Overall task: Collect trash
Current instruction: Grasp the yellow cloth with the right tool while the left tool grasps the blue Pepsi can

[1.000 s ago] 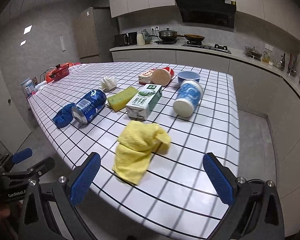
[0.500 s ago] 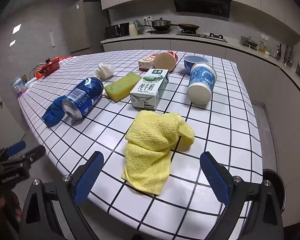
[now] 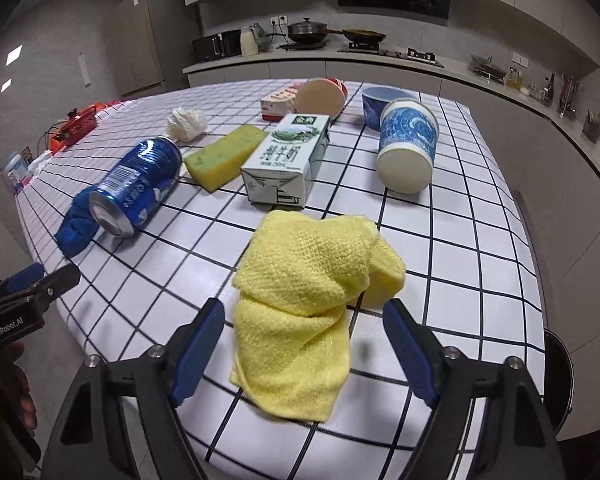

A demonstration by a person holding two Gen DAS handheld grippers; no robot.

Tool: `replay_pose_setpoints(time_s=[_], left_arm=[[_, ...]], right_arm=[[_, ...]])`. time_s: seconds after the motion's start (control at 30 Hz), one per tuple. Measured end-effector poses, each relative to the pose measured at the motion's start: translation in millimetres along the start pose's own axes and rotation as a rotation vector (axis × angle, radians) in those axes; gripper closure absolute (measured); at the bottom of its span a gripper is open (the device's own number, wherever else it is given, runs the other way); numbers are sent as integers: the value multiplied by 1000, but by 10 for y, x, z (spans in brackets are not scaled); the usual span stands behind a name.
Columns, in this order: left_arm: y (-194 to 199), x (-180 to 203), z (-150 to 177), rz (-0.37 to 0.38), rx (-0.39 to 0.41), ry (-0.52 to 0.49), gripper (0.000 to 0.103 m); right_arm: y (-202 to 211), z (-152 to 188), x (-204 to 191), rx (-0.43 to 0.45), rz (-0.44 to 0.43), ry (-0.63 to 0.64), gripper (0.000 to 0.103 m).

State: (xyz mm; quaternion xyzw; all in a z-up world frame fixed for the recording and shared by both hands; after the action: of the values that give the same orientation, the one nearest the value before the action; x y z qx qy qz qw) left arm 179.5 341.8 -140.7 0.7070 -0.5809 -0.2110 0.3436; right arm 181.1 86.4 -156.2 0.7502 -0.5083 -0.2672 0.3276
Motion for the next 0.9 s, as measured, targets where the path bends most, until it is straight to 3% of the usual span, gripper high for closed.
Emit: replay_pose_setpoints(time_s=[0.13,0.37,0.53,0.8,0.9], left_arm=[[-109,130,-87,24,-2,-16,4],[-281,285,-246,49,-4,-39,4],[-415,368,-412,53,4,-58,4],[-692,426,-556,44,-11,-72,4],[-739,424,-573,45,-24,-70,9]], right_arm=[[-115,-28,53,-19,0,-16,41],[-322,-233,199,-14,3,-39,47],[-448,-417,307,-9,-8,-59,59],[-601,-586,381,4,-11,-69,61],[-655,-646,403,7,-14,-75,61]])
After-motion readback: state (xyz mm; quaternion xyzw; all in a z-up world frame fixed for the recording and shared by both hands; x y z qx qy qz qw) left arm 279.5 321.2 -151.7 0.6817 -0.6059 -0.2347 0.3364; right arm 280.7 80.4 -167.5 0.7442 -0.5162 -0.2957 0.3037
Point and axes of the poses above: each gripper's, at about its wrist camera, not at the fingertips, and y roughly against the way its jaws point, x to its right, z to its underside, the point moved 8 cm from there along -y, roughly the way its jaws point, and after that the axes turned 1 degree about -z, right-handed, at the moved point
